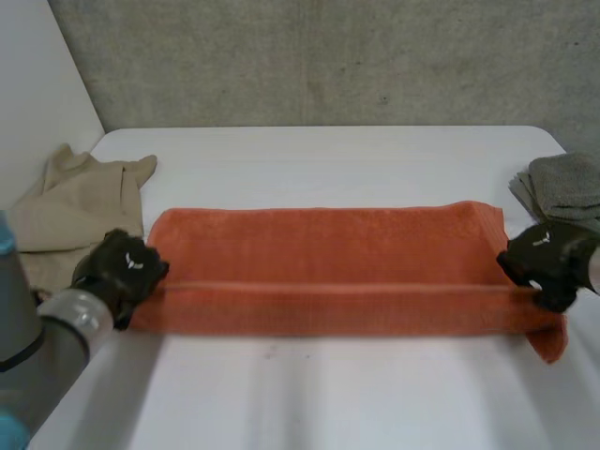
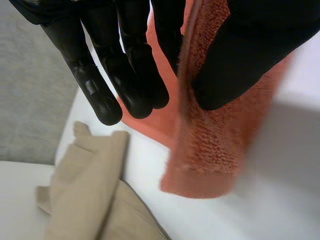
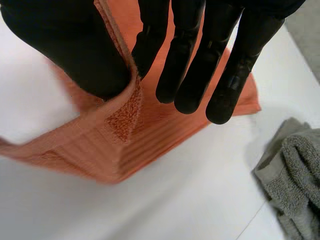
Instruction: Fold the laundry.
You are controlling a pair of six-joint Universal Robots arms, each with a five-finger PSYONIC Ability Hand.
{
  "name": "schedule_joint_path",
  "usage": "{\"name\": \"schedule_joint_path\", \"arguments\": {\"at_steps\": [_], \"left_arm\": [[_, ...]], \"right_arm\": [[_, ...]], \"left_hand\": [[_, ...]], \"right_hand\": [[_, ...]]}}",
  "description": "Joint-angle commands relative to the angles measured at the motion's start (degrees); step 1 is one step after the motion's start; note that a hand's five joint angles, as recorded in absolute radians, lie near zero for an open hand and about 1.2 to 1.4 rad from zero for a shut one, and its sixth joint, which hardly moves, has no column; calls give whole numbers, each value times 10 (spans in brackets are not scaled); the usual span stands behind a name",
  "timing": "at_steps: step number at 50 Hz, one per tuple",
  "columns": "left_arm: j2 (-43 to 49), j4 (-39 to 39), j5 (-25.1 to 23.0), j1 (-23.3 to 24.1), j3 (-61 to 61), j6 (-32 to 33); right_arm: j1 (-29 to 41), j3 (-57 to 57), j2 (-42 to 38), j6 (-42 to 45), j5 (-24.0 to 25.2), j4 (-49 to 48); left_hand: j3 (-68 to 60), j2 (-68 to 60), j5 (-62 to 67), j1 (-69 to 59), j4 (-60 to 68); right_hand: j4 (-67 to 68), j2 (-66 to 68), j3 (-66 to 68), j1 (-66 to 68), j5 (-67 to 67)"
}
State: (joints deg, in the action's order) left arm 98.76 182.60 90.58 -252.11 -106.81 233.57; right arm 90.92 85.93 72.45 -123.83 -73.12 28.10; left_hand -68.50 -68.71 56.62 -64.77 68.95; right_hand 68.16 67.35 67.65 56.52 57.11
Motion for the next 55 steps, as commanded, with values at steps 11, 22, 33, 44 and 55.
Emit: {"name": "schedule_joint_path", "arguments": {"at_steps": [11, 22, 33, 44, 55], "left_arm": [[57, 50, 41, 31, 29, -26], [52, 49, 43, 30, 26, -25], [34, 43, 43, 26, 20, -26], [-104, 17, 41, 8, 56, -26], [-74, 21, 37, -6, 118, -25]], "right_arm": [[-37, 47, -44, -101, 18, -52], [-87, 68, -37, -86, 31, -18], [-109, 95, -20, -44, 35, -7], [-104, -51, 170, 1, 38, 58], [-60, -111, 114, 1, 30, 58]], "left_hand": [[-115, -113, 134, -152, 111], [-115, -113, 134, -152, 111], [-115, -113, 134, -152, 111], [-115, -113, 134, -152, 111], [-115, -113, 134, -152, 111]], "right_hand": [[-338, -330, -333, -222, -328], [-339, -330, -333, -222, -328], [118, 126, 123, 235, 129], [118, 126, 123, 235, 129], [118, 126, 123, 235, 129]]}}
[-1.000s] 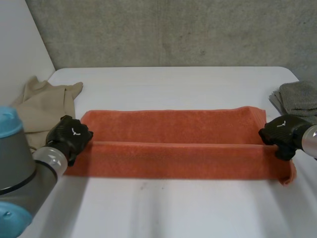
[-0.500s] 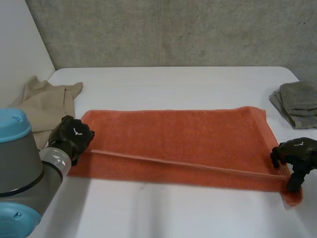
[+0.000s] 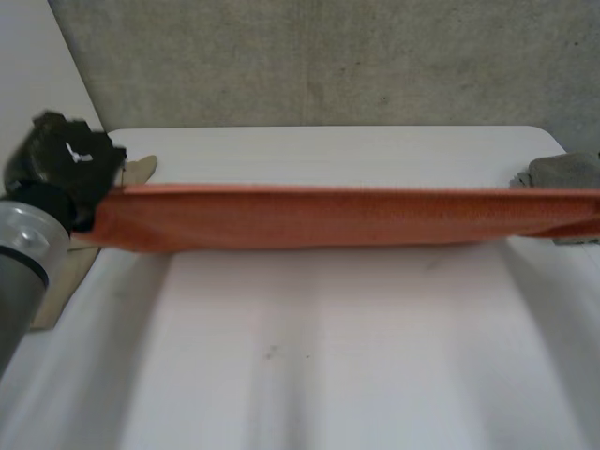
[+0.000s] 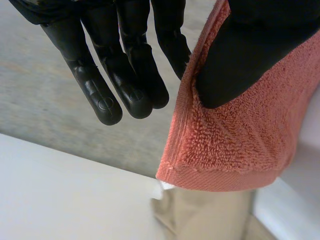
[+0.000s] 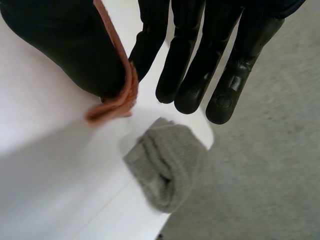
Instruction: Fold the laundry.
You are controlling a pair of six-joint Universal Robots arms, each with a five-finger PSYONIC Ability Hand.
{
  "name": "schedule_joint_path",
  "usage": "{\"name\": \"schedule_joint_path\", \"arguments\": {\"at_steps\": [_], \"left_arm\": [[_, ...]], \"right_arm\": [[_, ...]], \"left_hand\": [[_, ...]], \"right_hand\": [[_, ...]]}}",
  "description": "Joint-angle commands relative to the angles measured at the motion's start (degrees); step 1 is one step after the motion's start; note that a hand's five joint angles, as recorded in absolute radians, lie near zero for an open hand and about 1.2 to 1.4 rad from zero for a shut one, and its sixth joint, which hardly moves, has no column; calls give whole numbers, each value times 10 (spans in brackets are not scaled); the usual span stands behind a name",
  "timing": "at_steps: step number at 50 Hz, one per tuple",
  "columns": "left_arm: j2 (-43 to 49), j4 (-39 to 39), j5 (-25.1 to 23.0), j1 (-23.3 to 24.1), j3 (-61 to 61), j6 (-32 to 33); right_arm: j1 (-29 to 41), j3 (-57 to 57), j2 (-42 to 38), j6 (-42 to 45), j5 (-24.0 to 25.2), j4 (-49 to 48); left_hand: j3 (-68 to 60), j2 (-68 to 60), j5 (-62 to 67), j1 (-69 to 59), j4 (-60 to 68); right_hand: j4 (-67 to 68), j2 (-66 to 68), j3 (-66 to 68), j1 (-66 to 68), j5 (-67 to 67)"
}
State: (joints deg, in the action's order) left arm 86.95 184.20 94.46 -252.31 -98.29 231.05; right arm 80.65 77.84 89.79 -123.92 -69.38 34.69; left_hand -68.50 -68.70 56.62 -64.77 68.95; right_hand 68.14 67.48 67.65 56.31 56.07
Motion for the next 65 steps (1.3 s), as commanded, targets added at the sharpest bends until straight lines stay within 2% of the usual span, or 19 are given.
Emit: {"name": "schedule_joint_path", "arguments": {"at_steps": [1, 2, 10, 14, 20, 23, 24, 26, 29, 33, 36, 40, 47, 51, 54, 56, 60, 63, 65], "left_arm": [[60, 5, -2, -2, 37, 0], [81, 7, -2, 2, 43, 0], [276, 36, 1, 11, 149, -4], [352, 64, 1, 12, 237, -1], [422, 191, 3, 11, 423, -2], [425, 302, 4, 11, 487, -11], [425, 352, 8, 9, 512, -23], [424, 395, 9, 12, 525, -45], [411, 424, 13, 10, 529, -96], [388, 416, 20, 9, 515, -147], [380, 379, 15, 8, 458, -168], [377, 355, 7, 11, 377, -170], [395, 350, -1, 12, 218, -169], [432, 347, -20, 12, 158, -162], [431, 331, -22, 12, 133, -148], [419, 309, -22, 10, 116, -135], [332, 229, -22, -2, 63, -100], [262, 149, -24, -14, 11, -73], [207, 78, -24, -16, -31, -48]], "right_arm": [[55, -35, -77, 2, -10, -9], [76, -51, -119, 3, -15, -9], [125, -138, -283, -3, -80, -19], [166, -243, -367, -11, -105, -90], [185, -397, -417, -37, -125, -232], [207, -492, -424, -82, -126, -364], [210, -500, -422, -91, -127, -386], [215, -514, -417, -110, -132, -439], [217, -516, -397, -136, -135, -508], [218, -489, -383, -148, -137, -495], [224, -451, -380, -149, -133, -464], [224, -363, -376, -149, -128, -431], [218, -188, -396, -142, -100, -430], [217, -150, -427, -142, -92, -422], [217, -125, -420, -142, -92, -392], [217, -107, -399, -139, -90, -341], [201, -72, -333, -121, -88, -230], [177, -34, -290, -92, -85, -154], [146, 14, -251, -36, -85, -77]], "left_hand": [[-115, -113, 134, -152, 110], [-115, -113, 134, -152, 110], [-115, -113, 134, -152, 110], [-115, -113, 134, -152, 110], [-115, -113, 134, -152, 110], [-115, -113, 134, -152, 110], [-115, -113, 134, -152, 110], [-115, -113, 134, -152, 110], [-115, -113, 134, -152, 110], [-115, -113, 134, -152, 110], [-115, -113, 134, -152, 110], [-115, -113, 134, -152, 110], [-115, -113, 134, -152, 110], [-115, -113, 134, -152, 110], [-115, -113, 134, -152, 110], [-115, -113, 134, -152, 110], [-115, -113, 134, -152, 110], [-115, -113, 134, -152, 110], [-115, -113, 134, -152, 110]], "right_hand": [[119, 125, 124, 237, 139], [119, 125, 124, 237, 139], [119, 125, 124, 237, 139], [119, 125, 124, 237, 139], [119, 125, 124, 237, 139], [119, 125, 124, 237, 139], [119, 125, 124, 237, 139], [119, 125, 124, 237, 139], [119, 125, 124, 237, 139], [119, 125, 124, 237, 139], [119, 125, 124, 237, 139], [119, 125, 124, 237, 139], [119, 125, 124, 237, 139], [119, 125, 124, 237, 139], [119, 125, 124, 237, 139], [119, 125, 124, 237, 139], [119, 125, 124, 237, 139], [119, 125, 124, 237, 139], [119, 125, 124, 237, 139]]}}
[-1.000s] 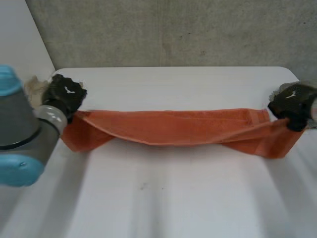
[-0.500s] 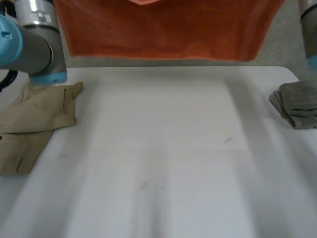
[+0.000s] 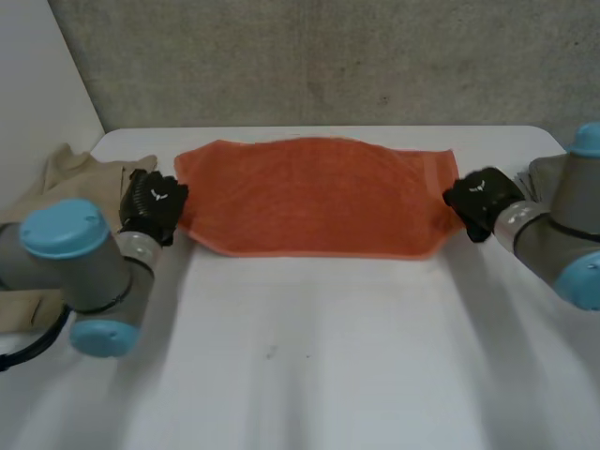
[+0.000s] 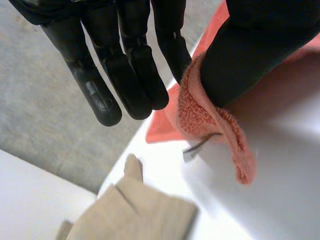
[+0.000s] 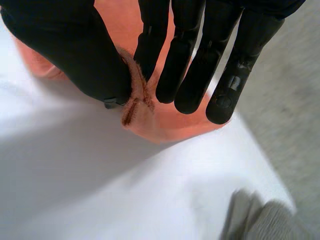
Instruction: Fold the laundry.
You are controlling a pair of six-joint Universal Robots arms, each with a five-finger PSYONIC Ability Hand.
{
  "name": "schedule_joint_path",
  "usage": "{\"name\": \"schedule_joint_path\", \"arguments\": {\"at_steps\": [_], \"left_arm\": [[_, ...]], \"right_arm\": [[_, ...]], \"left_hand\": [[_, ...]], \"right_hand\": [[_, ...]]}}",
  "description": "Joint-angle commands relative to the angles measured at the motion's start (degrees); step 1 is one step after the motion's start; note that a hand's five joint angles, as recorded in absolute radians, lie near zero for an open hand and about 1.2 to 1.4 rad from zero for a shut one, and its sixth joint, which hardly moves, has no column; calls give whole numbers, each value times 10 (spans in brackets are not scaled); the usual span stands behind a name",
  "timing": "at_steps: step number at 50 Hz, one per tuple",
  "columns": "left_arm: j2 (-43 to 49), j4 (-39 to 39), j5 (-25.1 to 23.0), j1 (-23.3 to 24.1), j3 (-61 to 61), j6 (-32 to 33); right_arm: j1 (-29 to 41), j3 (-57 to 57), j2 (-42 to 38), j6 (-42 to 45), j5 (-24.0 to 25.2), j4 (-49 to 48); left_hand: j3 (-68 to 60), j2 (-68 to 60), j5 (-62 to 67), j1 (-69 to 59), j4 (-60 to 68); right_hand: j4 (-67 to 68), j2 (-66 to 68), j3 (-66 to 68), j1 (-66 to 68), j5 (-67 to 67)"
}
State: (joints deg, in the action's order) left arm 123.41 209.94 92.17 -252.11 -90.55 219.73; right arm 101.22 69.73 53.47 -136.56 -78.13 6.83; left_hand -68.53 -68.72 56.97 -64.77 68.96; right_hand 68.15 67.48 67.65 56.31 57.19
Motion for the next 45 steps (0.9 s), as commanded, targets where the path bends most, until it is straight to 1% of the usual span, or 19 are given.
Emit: {"name": "schedule_joint_path", "arguments": {"at_steps": [1, 2, 3, 5, 6, 8, 11, 13, 15, 18, 20, 22, 25, 26, 30, 31, 36, 42, 45], "left_arm": [[-180, -205, -1, -18, -124, 75], [-202, -233, -2, -19, -138, 85], [-244, -290, -5, -23, -163, 105], [-280, -341, -8, -28, -182, 123], [-315, -382, -15, -34, -196, 140], [-326, -385, -23, -36, -196, 145], [-326, -365, -33, -39, -187, 144], [-318, -337, -36, -39, -177, 142], [-296, -308, -36, -37, -167, 142], [-230, -241, -31, -22, -137, 143], [-183, -196, -24, -3, -99, 142], [-156, -173, -19, 3, -73, 142], [-94, -136, -7, 14, -19, 137], [-78, -131, -3, 17, -4, 137], [3, -118, 26, 21, 72, 138], [34, -118, 43, 21, 105, 138], [107, -116, 88, 25, 195, 144], [154, -113, 93, 26, 257, 142], [164, -103, 84, 31, 261, 137]], "right_arm": [[-69, 111, 125, 114, 2, 226], [-86, 144, 158, 164, -5, 270], [-92, 158, 174, 189, -11, 288], [-102, 178, 213, 229, -7, 310], [-111, 189, 252, 255, -4, 308], [-116, 188, 283, 251, -4, 294], [-115, 175, 279, 240, -3, 278], [-114, 167, 259, 234, -1, 272], [-111, 148, 205, 218, 3, 257], [-86, 107, 152, 186, -1, 216], [-64, 88, 134, 172, -4, 196], [-44, 61, 111, 160, -16, 165], [-39, 32, 74, 156, -33, 140], [-34, 12, 52, 154, -47, 126], [-29, -40, 3, 154, -67, 92], [-28, -52, -8, 154, -69, 85], [-25, -132, -74, 155, -82, 61], [-14, -229, -150, 159, -101, 58], [-12, -261, -177, 156, -110, 60]], "left_hand": [[-115, -113, 130, -152, 110], [-115, -113, 130, -152, 110], [-115, -113, 130, -152, 110], [-115, -113, 130, -152, 110], [-115, -113, 130, -152, 110], [-115, -113, 130, -152, 110], [-115, -113, 130, -152, 110], [-115, -113, 130, -152, 110], [-115, -113, 130, -152, 110], [-115, -113, 130, -152, 110], [-115, -113, 130, -152, 110], [-115, -113, 130, -152, 110], [-115, -113, 130, -152, 110], [-115, -113, 130, -152, 110], [-115, -113, 130, -152, 110], [-115, -113, 130, -152, 110], [-115, -113, 130, -152, 110], [-115, -113, 130, -152, 110], [-115, -113, 130, -152, 110]], "right_hand": [[118, 125, 124, 237, 128], [118, 125, 124, 237, 128], [118, 125, 124, 237, 128], [118, 125, 124, 237, 128], [118, 125, 124, 237, 128], [118, 125, 124, 237, 128], [118, 125, 124, 237, 128], [118, 125, 124, 237, 128], [118, 125, 124, 237, 128], [118, 125, 124, 237, 128], [118, 125, 124, 237, 128], [118, 125, 124, 237, 128], [118, 125, 124, 237, 128], [118, 125, 124, 237, 128], [118, 125, 124, 237, 128], [118, 125, 124, 237, 128], [118, 125, 124, 237, 128], [118, 125, 124, 237, 128], [118, 125, 124, 237, 128]]}}
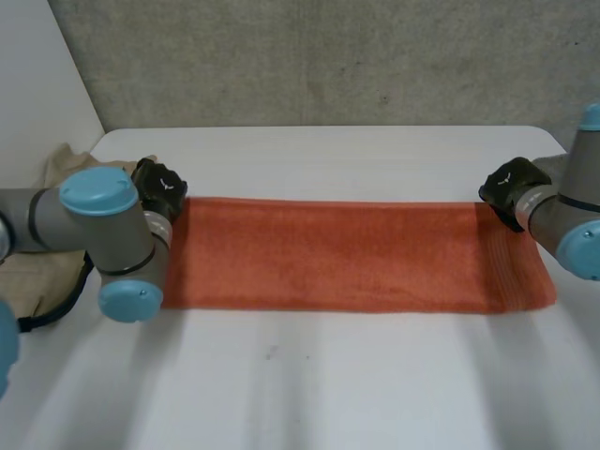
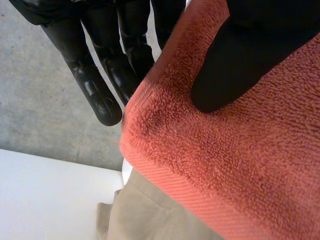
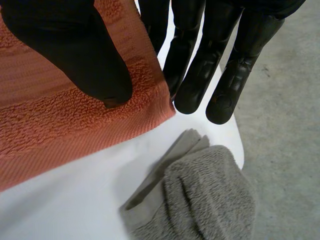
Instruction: Fold the laundry.
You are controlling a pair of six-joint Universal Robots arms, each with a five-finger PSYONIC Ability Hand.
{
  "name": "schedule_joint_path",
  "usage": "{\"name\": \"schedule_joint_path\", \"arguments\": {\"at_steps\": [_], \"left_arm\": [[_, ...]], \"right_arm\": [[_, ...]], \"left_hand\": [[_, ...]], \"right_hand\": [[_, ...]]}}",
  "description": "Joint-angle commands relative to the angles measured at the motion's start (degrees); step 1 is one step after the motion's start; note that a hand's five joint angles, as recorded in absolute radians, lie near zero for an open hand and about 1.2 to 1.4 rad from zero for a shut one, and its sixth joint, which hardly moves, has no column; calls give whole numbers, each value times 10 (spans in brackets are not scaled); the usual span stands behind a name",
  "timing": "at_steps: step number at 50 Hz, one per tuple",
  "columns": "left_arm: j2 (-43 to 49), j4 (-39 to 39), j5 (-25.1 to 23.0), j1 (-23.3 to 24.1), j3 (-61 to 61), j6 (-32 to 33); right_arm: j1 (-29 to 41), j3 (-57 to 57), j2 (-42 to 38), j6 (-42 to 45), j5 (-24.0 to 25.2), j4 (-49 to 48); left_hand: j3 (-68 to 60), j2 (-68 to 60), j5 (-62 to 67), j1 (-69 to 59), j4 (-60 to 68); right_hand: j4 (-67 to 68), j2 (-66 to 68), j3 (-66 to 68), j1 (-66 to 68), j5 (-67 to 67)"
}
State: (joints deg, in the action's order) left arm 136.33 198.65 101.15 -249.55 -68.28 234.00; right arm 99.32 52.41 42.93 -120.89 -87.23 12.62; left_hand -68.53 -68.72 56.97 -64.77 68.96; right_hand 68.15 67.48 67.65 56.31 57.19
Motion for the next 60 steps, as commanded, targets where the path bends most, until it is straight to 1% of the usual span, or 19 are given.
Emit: {"name": "schedule_joint_path", "arguments": {"at_steps": [1, 2, 3, 5, 7, 11, 14, 17, 21, 24, 27, 34, 37, 42, 49, 50, 53, 54, 60], "left_arm": [[36, 16, -11, 7, 38, -6], [36, 29, -24, 13, 34, -2], [36, 37, -31, 18, 31, -2], [33, 53, -43, 25, 24, 0], [25, 88, -53, 33, 11, -1], [5, 146, -46, 34, -11, -3], [-26, 166, -42, 29, -41, -4], [-56, 167, -42, 27, -77, -6], [-118, 166, -45, 17, -144, -15], [-163, 166, -51, 16, -203, -48], [-211, 165, -56, 21, -261, -122], [-259, 161, -87, 23, -312, -260], [-259, 150, -87, 25, -311, -268], [-256, 145, -87, 25, -311, -268], [-253, 144, -87, 24, -314, -268], [-253, 144, -87, 24, -315, -268], [-253, 143, -87, 25, -316, -267], [-253, 143, -87, 25, -316, -267], [-258, 140, -87, 25, -316, -267]], "right_arm": [[12, -105, -86, -3, -27, 9], [17, -110, -91, -3, -32, 10], [22, -115, -95, -3, -38, 11], [36, -127, -98, -9, -56, 12], [41, -127, -91, -21, -62, 9], [41, -109, -52, -92, -60, 2], [40, -65, 10, -163, -45, -5], [26, 23, 107, -220, 12, -25], [-25, 131, 186, -239, 70, -31], [-61, 209, 225, -242, 104, -31], [-90, 294, 257, -241, 134, -32], [-134, 403, 262, -233, 172, -78], [-142, 432, 258, -229, 184, -119], [-148, 451, 222, -218, 186, -198], [-149, 447, 179, -190, 181, -211], [-149, 446, 172, -180, 179, -210], [-149, 444, 169, -171, 181, -214], [-151, 444, 171, -169, 181, -214], [-177, 444, 176, -167, 181, -209]], "left_hand": [[-18, -16, 34, -56, 14], [437, 439, -422, 400, -442], [585, 587, -570, 548, -590], [541, 543, -526, 504, -546], [585, 587, -570, 548, -590], [585, 587, -570, 548, -590], [585, 587, -570, 548, -590], [585, 587, -570, 548, -590], [585, 587, -570, 548, -590], [585, 587, -570, 548, -590], [585, 587, -570, 548, -590], [585, 587, -569, 547, -589], [585, 587, -569, 547, -589], [585, 587, -569, 547, -589], [585, 587, -569, 547, -589], [585, 587, -569, 547, -589], [585, 587, -569, 547, -589], [585, 587, -569, 547, -589], [585, 587, -570, 548, -590]], "right_hand": [[-329, -322, -324, -210, -319], [-582, -575, -576, -463, -572], [-582, -575, -576, -463, -572], [-582, -575, -576, -463, -572], [-582, -575, -576, -463, -572], [-582, -575, -576, -463, -572], [-582, -575, -576, -463, -572], [-582, -575, -576, -463, -572], [-582, -575, -576, -463, -572], [-582, -575, -576, -463, -572], [-582, -575, -576, -463, -572], [-515, -508, -510, -397, -506], [-500, -493, -495, -382, -490], [-408, -401, -402, -289, -398], [-337, -330, -332, -218, -327], [-275, -268, -270, -157, -266], [88, 94, 93, 206, 97], [118, 125, 123, 237, 128], [118, 125, 124, 237, 128]]}}
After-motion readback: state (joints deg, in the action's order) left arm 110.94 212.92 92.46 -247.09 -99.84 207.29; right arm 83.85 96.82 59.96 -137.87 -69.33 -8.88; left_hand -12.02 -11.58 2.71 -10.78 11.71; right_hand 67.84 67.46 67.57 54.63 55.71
